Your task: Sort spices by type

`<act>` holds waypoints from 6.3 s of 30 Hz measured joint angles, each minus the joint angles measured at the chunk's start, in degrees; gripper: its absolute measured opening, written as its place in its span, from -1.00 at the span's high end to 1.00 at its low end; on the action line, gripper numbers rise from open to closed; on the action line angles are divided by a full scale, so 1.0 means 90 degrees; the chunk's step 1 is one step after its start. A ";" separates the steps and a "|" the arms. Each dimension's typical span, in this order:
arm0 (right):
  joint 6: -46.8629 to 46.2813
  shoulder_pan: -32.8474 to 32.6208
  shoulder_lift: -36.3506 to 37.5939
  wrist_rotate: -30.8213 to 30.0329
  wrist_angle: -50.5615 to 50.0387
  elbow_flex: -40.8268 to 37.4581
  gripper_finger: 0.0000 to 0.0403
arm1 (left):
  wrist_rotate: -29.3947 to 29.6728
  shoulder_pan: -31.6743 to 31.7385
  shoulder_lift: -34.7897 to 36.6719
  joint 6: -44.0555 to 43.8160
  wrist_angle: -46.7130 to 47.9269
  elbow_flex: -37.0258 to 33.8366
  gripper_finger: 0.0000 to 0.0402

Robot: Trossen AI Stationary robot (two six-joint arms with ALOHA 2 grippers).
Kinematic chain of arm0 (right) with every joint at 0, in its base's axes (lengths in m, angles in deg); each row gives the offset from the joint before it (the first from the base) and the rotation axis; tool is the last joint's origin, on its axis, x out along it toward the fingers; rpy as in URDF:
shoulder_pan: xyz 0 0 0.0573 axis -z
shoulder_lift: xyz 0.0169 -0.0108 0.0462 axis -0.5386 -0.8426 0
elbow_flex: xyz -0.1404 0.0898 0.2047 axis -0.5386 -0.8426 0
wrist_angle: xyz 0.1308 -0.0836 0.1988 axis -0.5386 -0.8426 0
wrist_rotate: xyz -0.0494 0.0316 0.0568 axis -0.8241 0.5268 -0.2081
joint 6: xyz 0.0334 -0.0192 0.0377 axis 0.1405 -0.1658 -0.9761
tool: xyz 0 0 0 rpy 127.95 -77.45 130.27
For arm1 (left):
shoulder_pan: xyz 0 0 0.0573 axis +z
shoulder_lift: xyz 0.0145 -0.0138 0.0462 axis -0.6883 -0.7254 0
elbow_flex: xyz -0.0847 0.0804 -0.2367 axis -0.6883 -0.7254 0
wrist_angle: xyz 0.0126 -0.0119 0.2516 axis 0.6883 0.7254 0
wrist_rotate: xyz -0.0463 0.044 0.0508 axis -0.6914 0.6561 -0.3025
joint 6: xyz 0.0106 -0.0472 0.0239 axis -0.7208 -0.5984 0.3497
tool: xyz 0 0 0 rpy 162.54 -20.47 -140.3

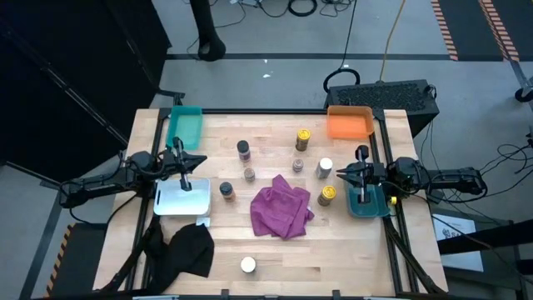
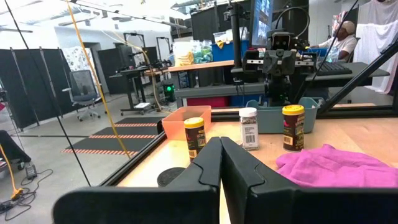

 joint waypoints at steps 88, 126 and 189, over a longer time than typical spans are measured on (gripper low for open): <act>-0.1316 -0.0012 -0.1041 -0.0835 -0.0020 0.1174 0.82 | -0.0831 -0.1080 -0.1437 -0.2290 -0.2754 0.0613 0.96; -0.2761 0.1749 -0.6918 -0.1467 -0.6128 0.7019 0.82 | 0.0928 -0.0376 -0.4451 -0.0846 0.0194 0.3328 0.96; -0.2894 0.2436 -0.8816 -0.2216 -0.4913 0.7016 0.51 | 0.1388 -0.0371 -0.4446 -0.0495 0.0053 0.3328 0.96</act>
